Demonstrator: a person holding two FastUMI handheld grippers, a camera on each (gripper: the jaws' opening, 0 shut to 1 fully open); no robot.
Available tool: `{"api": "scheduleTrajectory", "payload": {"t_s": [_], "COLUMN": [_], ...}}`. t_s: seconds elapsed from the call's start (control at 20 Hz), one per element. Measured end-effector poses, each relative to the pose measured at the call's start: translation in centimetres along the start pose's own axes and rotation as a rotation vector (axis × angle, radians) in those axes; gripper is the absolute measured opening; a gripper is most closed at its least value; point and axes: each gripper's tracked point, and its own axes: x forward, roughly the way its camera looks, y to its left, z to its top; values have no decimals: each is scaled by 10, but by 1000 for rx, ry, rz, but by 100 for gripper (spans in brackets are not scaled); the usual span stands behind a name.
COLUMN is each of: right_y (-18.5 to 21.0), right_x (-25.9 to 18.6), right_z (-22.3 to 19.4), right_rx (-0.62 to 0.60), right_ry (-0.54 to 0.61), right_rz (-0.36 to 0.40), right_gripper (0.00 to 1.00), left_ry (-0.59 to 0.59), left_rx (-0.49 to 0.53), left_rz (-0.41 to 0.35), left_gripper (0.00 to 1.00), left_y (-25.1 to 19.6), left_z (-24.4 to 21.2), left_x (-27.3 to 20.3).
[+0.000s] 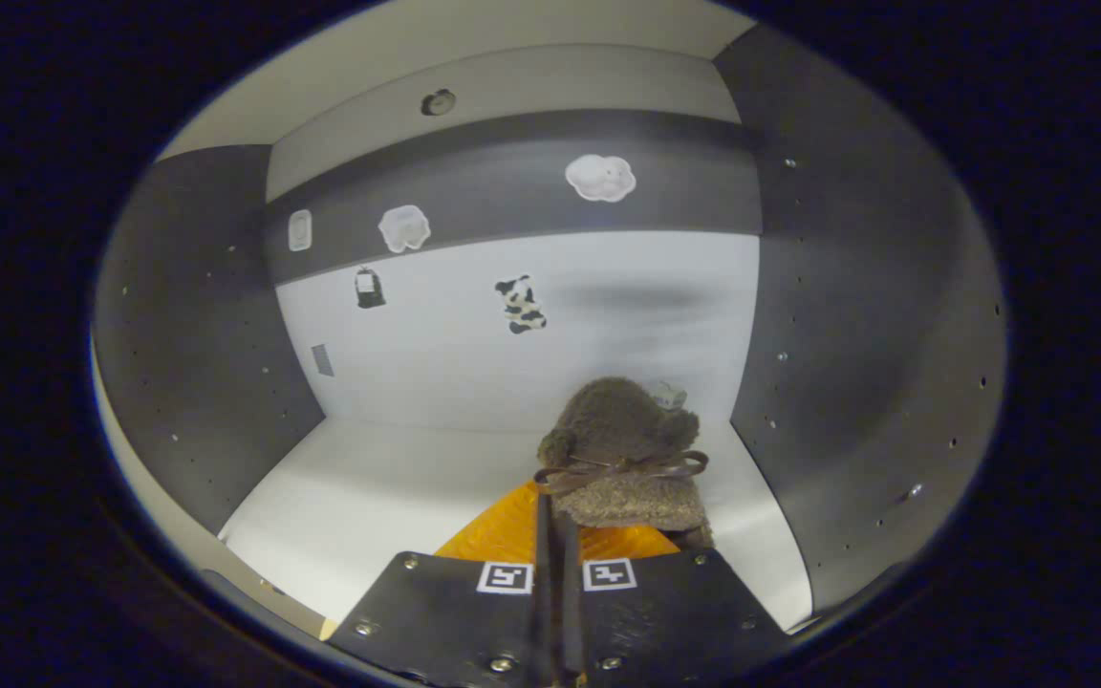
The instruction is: Grab one shoe with the right hand and put it into the shoe cabinet, grab the other shoe with the left hand and put it into the shoe cabinet; then close the right door with the right hand and the left door with the left hand.
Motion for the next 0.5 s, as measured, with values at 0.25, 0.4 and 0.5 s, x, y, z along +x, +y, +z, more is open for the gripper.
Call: {"api": "scheduleTrajectory", "payload": {"t_s": [0.25,0.4,0.5], "right_y": [7,13,19], "right_x": [-16,-42,-71], "right_z": [-3,0,17], "right_rx": [-6,-28,-64], "right_ry": [18,-9,-85], "right_rz": [35,47,58], "right_gripper": [31,51,51], "left_ry": [10,14,20], "left_rx": [11,6,7], "left_rz": [-14,-42,-72], "left_gripper": [96,96,96], "left_y": [-6,-15,-23], "left_z": [-3,-6,-9], "left_x": [-3,-9,-11]}}
